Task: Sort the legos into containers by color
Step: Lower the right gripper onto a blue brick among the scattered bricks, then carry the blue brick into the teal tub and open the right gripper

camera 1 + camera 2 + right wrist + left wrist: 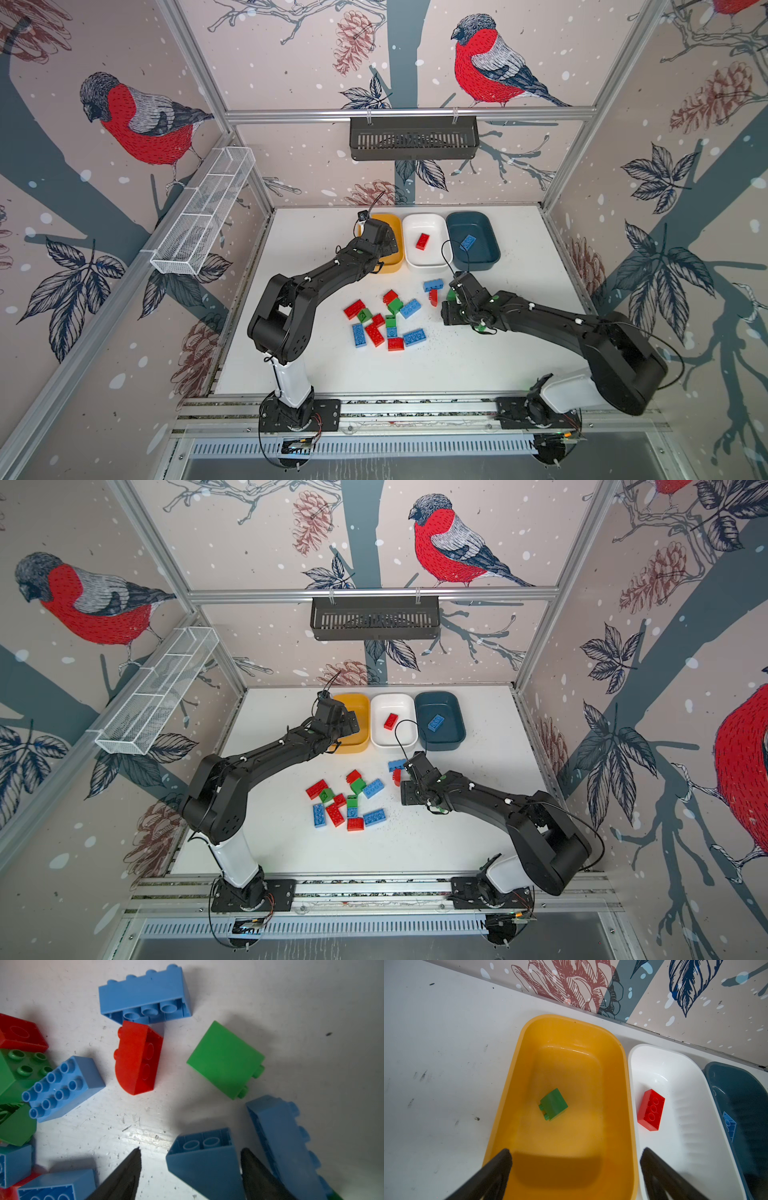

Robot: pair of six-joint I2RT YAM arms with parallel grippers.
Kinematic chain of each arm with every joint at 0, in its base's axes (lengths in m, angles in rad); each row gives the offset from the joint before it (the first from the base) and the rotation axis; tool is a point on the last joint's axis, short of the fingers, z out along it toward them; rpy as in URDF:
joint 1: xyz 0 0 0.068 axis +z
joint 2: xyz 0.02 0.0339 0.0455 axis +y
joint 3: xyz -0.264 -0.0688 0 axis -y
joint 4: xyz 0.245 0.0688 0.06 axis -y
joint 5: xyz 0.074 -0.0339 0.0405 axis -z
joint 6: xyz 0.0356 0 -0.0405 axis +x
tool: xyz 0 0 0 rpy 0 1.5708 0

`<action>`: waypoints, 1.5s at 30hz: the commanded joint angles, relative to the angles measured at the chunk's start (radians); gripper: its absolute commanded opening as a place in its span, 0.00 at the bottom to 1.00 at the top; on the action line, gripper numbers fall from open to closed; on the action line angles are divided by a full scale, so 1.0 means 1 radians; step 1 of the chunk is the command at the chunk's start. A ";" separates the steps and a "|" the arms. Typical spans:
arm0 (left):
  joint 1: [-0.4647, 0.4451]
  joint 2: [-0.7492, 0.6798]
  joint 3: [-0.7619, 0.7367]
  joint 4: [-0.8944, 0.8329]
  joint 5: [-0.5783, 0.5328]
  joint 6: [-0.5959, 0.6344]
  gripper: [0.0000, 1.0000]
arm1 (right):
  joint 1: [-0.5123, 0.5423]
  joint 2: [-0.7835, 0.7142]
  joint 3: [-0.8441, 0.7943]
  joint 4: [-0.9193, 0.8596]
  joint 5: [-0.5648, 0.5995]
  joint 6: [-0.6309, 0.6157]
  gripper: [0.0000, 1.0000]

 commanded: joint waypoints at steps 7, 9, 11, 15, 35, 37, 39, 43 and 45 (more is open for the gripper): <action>0.002 0.006 0.000 0.021 0.002 -0.012 0.97 | 0.043 0.082 0.047 -0.003 0.045 -0.008 0.74; 0.001 0.007 -0.001 0.019 0.001 -0.009 0.97 | 0.048 0.096 0.054 -0.010 0.058 -0.007 0.72; 0.001 0.009 0.001 0.017 0.000 -0.009 0.97 | 0.050 0.107 0.060 -0.016 0.071 -0.002 0.71; 0.001 0.014 0.003 0.015 0.002 -0.010 0.97 | 0.053 0.133 0.073 -0.026 0.103 0.015 0.70; 0.000 -0.011 0.018 0.014 0.076 0.039 0.97 | 0.068 0.134 0.131 -0.041 0.190 -0.101 0.45; 0.000 -0.014 0.019 0.015 0.078 0.038 0.97 | 0.062 0.111 0.148 -0.040 0.201 -0.126 0.44; 0.000 -0.016 0.018 0.013 0.078 0.040 0.97 | 0.050 0.084 0.169 -0.033 0.201 -0.152 0.44; 0.000 -0.020 0.012 0.015 0.090 0.048 0.97 | 0.013 0.043 0.209 0.008 0.197 -0.191 0.44; -0.003 -0.028 0.001 0.030 0.105 0.052 0.97 | -0.032 0.029 0.228 0.048 0.185 -0.201 0.44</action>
